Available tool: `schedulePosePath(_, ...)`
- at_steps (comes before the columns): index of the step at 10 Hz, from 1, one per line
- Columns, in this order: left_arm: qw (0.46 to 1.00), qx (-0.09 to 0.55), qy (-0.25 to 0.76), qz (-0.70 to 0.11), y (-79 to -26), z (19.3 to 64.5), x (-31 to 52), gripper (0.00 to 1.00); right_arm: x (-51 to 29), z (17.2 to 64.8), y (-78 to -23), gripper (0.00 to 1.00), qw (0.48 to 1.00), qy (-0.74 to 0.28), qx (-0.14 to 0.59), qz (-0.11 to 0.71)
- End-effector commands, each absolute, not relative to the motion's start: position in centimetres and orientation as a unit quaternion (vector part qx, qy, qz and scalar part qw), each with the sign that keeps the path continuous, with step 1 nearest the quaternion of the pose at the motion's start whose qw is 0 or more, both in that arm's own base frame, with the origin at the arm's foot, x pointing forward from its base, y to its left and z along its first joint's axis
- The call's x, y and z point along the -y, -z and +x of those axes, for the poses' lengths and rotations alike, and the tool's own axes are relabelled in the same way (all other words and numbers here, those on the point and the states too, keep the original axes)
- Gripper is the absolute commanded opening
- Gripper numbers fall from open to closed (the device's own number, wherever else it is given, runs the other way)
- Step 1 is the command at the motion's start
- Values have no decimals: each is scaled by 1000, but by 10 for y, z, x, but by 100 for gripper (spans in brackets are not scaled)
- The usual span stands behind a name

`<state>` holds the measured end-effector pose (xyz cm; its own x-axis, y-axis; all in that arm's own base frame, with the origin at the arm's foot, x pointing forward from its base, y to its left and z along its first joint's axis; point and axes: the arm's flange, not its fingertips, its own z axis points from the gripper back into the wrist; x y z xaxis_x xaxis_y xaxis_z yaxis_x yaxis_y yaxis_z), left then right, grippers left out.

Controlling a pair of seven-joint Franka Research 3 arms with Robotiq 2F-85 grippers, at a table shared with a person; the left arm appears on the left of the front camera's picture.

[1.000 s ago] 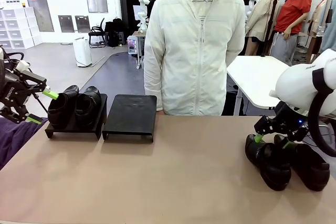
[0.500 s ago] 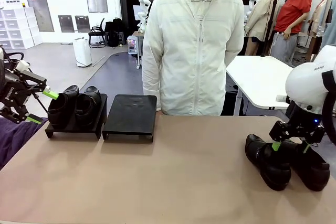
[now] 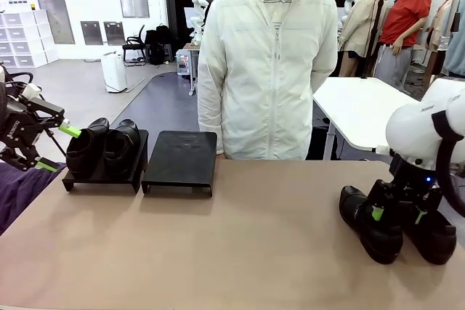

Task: Organize the shoes by placing them on the stand.
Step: Pick up one Shoe and place it in the middle of the table.

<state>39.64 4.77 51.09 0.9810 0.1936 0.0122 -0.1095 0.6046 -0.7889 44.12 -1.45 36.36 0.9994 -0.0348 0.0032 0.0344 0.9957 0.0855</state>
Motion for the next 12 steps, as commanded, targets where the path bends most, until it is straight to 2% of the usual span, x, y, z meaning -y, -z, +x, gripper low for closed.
schedulePosePath(1, 895, 48, -78, -436, -512, 395, -51, 100, 11, 449, -342, 100, 998, 28, -18, 47)
schedulePosePath(3, 895, 48, -78, -436, -512, 395, -51, 100, 15, 451, -343, 100, 997, 31, -12, 76)
schedulePosePath(4, 895, 48, -78, -436, -512, 395, -51, 100, 15, 451, -343, 40, 996, 33, -7, 77)
schedulePosePath(5, 895, 48, -78, -436, -512, 395, -51, 100, 15, 451, -342, 0, 997, 36, -5, 70)
schedulePosePath(12, 895, 48, -78, -436, -512, 395, -51, 100, 14, 452, -340, 0, 997, 34, -4, 69)
